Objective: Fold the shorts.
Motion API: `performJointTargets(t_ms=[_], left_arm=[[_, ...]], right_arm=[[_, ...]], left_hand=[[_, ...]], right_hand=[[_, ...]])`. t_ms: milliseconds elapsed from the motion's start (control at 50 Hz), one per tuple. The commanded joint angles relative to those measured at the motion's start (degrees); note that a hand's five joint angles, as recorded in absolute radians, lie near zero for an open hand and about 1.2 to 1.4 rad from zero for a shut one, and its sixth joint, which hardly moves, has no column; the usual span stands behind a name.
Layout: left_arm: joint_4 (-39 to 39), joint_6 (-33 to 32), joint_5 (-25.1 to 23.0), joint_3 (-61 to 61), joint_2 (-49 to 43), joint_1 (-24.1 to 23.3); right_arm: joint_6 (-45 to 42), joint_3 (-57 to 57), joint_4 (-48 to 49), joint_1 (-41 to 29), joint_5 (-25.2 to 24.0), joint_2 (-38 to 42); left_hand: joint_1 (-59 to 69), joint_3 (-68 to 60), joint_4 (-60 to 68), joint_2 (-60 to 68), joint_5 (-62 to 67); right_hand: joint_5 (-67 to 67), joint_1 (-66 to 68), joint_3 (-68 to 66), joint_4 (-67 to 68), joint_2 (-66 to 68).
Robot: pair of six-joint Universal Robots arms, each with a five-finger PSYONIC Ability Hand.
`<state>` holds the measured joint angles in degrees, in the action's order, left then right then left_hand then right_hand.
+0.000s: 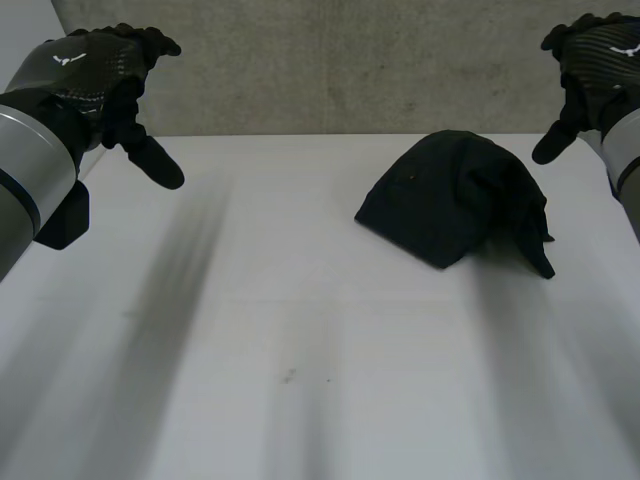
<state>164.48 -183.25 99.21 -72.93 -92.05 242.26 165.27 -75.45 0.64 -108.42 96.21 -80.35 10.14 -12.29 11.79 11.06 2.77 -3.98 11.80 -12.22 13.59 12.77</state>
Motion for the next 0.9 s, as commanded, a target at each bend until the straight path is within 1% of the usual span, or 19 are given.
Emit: performJointTargets(t_ms=[20,280,380,400,460,480,500,540,560,620,640,700,720,760,800,860,900], left_arm=[[-0.2,-0.1,0.0,0.3,0.2,0.3],[-0.1,-0.2,-0.2,0.2,-0.1,0.8],[0.1,-0.2,-0.2,-0.1,-0.1,0.8],[0.1,-0.2,-0.2,-0.1,-0.2,0.8],[0.1,-0.2,-0.3,-0.3,-0.2,0.8],[0.1,-0.2,-0.3,-0.4,-0.2,0.8],[0.2,-0.2,-0.3,-0.5,-0.2,0.8],[0.2,-0.2,-0.3,-0.5,-0.5,0.8],[0.2,-0.2,-0.3,-0.5,-0.6,0.8],[0.2,-0.2,-0.3,-0.5,-1.5,0.8],[0.2,-0.2,-0.3,-0.5,-1.6,0.8],[0.2,-0.1,-0.3,-0.5,-2.4,0.8],[0.2,-0.1,-0.3,-0.5,-2.7,0.8],[0.2,-0.1,-0.2,-0.6,-3.1,0.8],[0.2,0.0,-0.2,-0.6,-3.5,0.8],[0.3,0.0,-0.2,-0.6,-3.9,0.8],[0.8,0.0,-0.2,-0.6,-4.5,0.8]], right_arm=[[0.9,2.2,-4.2,0.3,0.7,0.2],[0.8,2.2,-4.5,0.3,-0.1,0.3],[-1.0,2.6,-6.3,0.2,-4.5,0.7],[-2.7,3.0,-9.2,0.4,-7.5,1.3],[-5.3,4.7,-13.9,0.6,-11.9,5.2],[-6.3,6.7,-16.4,0.8,-13.9,8.6],[-6.2,7.6,-17.0,1.0,-14.5,10.1],[-5.6,9.5,-16.6,1.5,-13.9,13.1],[-4.6,11.3,-15.2,2.2,-12.3,15.9],[-2.5,14.4,-11.3,3.0,-8.5,19.8],[-1.0,16.4,-8.1,3.5,-6.1,23.3],[1.9,19.6,-3.9,4.3,-4.2,28.0],[5.2,21.3,-2.5,5.1,-4.3,30.6],[9.4,22.8,-2.0,5.9,-4.7,33.0],[15.0,24.9,-1.9,6.6,-6.3,36.1],[18.8,27.6,-1.3,6.7,-8.0,40.4],[18.7,29.0,-1.0,6.7,-8.4,42.3]], left_hand=[[1.4,0.7,-0.2,0.5,-1.2],[0.7,1.4,-0.9,-0.2,-1.9],[0.7,1.4,-0.9,-0.2,-1.9],[0.7,1.4,-0.9,-0.2,-1.9],[0.7,1.4,-0.9,-0.2,-1.9],[0.7,1.4,-0.9,-0.2,-1.9],[0.7,1.4,-0.9,-0.2,-1.9],[0.7,1.4,-0.9,-0.2,-1.9],[0.7,1.4,-0.9,-0.2,-1.9],[0.7,1.4,-0.9,-0.2,-1.9],[0.7,1.4,-0.9,-0.2,-1.9],[0.7,1.4,-0.9,-0.2,-1.9],[0.7,1.4,-0.9,-0.2,-1.9],[0.7,1.4,-0.9,-0.2,-1.9],[0.7,1.4,-0.9,-0.2,-1.9],[0.7,1.4,-0.9,-0.2,-1.9],[0.7,1.4,-0.9,-0.2,-1.9]], right_hand=[[4.0,-1.8,2.2,-3.6,-2.8],[4.0,-1.8,2.2,-3.6,-2.8],[4.0,-1.8,2.2,-3.6,-2.8],[4.0,-1.8,2.2,-3.6,-2.8],[4.0,-1.8,2.2,-3.6,-2.8],[4.0,-1.8,2.2,-3.6,-2.8],[4.0,-1.8,2.2,-3.6,-2.8],[4.0,-1.8,2.2,-3.6,-2.8],[4.0,-1.8,2.2,-3.6,-2.8],[4.0,-1.8,2.2,-3.6,-2.8],[4.0,-1.8,2.2,-3.6,-2.8],[4.0,-1.8,2.2,-3.6,-2.8],[4.0,-1.8,2.2,-3.6,-2.8],[4.0,-1.8,2.2,-3.6,-2.8],[4.0,-1.8,2.2,-3.6,-2.8],[4.0,-1.8,2.2,-3.6,-2.8],[4.0,-1.8,2.2,-3.6,-2.8]])
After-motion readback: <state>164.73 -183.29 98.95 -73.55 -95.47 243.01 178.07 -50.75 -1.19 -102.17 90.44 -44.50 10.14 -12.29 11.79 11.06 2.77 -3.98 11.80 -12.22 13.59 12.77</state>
